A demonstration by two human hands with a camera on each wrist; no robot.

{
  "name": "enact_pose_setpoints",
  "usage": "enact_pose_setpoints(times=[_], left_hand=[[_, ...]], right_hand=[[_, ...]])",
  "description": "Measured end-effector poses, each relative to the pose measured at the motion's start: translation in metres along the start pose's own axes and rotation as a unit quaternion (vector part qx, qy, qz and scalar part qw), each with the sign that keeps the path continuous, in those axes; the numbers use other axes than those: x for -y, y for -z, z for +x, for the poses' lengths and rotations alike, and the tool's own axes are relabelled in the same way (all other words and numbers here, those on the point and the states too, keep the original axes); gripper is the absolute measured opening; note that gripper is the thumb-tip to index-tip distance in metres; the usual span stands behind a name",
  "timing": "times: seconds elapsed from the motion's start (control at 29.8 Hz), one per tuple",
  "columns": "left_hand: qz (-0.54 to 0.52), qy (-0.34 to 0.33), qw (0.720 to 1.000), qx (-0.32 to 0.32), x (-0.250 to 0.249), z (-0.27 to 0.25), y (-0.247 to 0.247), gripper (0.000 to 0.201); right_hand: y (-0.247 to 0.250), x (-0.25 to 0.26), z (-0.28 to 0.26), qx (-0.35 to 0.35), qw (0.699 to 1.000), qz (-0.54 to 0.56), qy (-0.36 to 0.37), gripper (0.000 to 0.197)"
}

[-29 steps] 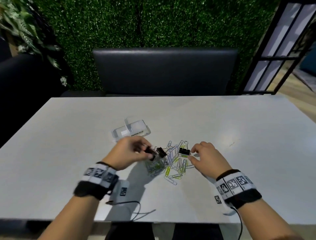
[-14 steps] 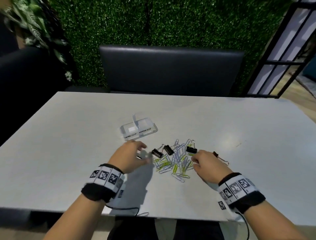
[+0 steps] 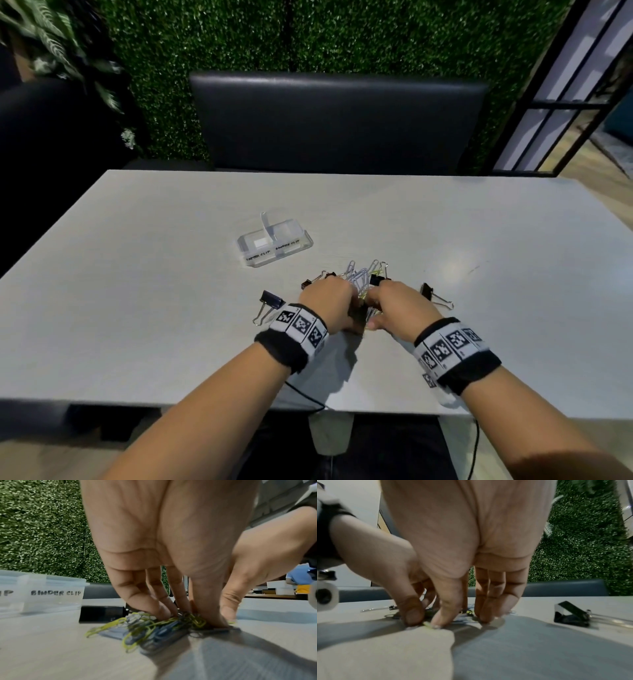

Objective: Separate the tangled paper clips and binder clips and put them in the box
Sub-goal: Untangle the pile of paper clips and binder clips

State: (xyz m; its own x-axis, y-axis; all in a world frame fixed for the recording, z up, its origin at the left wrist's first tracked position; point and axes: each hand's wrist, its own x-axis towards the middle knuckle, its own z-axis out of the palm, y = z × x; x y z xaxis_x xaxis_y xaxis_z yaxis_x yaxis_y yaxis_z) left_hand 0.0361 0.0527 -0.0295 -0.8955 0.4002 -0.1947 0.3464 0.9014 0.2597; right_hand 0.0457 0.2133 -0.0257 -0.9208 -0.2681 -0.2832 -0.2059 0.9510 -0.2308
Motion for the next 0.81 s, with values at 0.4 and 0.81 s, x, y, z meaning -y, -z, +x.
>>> enact_pose_setpoints(times=[0.4, 0.81], left_hand=[[-0.132, 0.011, 0.991, -0.021, 0.015, -0.001, 0.004, 0.013], [-0.344, 0.061, 0.935, -0.067, 0.047, -0.002, 0.023, 0.014]], right_hand=[[0.007, -0.012, -0.005, -0.067, 0.996, 0.059, -0.024, 0.012], [0.033, -0.024, -0.006, -0.093, 0.926, 0.361, -0.062, 0.006]])
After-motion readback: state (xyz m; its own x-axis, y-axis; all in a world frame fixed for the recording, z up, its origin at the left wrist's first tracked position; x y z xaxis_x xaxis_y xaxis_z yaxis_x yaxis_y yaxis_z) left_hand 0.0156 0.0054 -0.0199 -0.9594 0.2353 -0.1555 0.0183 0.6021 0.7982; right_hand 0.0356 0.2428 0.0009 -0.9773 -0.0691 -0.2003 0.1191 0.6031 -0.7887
